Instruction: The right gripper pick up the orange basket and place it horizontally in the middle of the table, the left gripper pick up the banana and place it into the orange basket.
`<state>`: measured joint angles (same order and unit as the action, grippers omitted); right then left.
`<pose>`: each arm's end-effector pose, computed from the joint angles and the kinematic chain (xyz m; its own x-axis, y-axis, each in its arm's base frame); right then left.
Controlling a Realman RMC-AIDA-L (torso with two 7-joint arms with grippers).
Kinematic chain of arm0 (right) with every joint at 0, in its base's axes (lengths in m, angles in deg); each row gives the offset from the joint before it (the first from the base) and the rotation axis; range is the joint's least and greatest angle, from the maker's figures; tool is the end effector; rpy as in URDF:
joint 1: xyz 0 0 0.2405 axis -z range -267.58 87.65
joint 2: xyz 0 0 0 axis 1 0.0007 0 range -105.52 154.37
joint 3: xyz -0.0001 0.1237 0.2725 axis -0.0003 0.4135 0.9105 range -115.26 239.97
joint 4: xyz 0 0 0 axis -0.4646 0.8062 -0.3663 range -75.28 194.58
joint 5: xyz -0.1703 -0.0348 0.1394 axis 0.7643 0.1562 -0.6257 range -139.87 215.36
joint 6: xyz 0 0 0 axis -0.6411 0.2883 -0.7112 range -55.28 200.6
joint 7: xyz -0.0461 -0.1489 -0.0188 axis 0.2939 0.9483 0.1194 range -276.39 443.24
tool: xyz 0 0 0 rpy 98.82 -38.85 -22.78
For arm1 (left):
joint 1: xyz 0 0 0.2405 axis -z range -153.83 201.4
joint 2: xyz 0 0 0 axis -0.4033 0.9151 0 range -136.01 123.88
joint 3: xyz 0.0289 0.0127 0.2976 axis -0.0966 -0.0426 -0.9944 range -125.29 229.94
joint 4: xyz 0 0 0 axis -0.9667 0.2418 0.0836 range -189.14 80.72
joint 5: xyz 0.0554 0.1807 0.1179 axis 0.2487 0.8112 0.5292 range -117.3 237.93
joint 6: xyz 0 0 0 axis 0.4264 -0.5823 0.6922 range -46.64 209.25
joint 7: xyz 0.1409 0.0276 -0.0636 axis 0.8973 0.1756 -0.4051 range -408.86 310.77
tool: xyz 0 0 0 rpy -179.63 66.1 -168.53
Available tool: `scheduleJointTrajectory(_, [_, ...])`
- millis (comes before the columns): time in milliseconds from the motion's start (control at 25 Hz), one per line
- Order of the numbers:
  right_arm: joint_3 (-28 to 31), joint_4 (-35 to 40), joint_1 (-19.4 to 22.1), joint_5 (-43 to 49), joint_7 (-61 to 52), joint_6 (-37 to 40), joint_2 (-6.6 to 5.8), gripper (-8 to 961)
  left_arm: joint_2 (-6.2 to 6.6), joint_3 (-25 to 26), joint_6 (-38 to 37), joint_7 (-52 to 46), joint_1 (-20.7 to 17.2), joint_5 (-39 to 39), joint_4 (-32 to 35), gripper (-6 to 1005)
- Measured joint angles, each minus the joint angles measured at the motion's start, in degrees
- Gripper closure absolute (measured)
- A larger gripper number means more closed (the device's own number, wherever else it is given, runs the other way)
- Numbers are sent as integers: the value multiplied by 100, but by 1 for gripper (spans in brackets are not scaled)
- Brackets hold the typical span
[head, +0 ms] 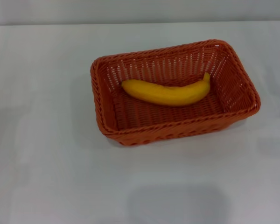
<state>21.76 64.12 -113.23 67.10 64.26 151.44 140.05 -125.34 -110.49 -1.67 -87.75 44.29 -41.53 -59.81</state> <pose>0.4132 0.3488 0.0671 0.6653 0.2725 -0.6951 -0.7361 0.0842 -0.6716 -0.4383 0.3020 0.0634 0.3739 -0.3500 0.8589 0.9275 0.1469 -0.3439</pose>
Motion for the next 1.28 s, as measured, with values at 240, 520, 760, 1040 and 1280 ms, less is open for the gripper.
scheduleJointTrajectory(240, [-28,-132,6,25,855,230,21,233,-13,0,111,1779,-105,-10,618,118])
scheduleJointTrajectory(520, [-148,-222,7,82,172,222,-9,232,-24,-4,397,2323,-230,-12,1051,118])
scheduleJointTrajectory(760, [-498,-184,5,168,-188,32,-34,232,-30,-4,513,2271,-261,-216,1319,118])
scheduleJointTrajectory(1040, [-589,-204,-5,168,-134,-21,-19,314,-38,-4,588,2273,-236,-223,1501,118])
scheduleJointTrajectory(1280, [-573,-165,-18,142,54,-105,-11,297,-43,-4,604,2301,-187,-212,1594,118])
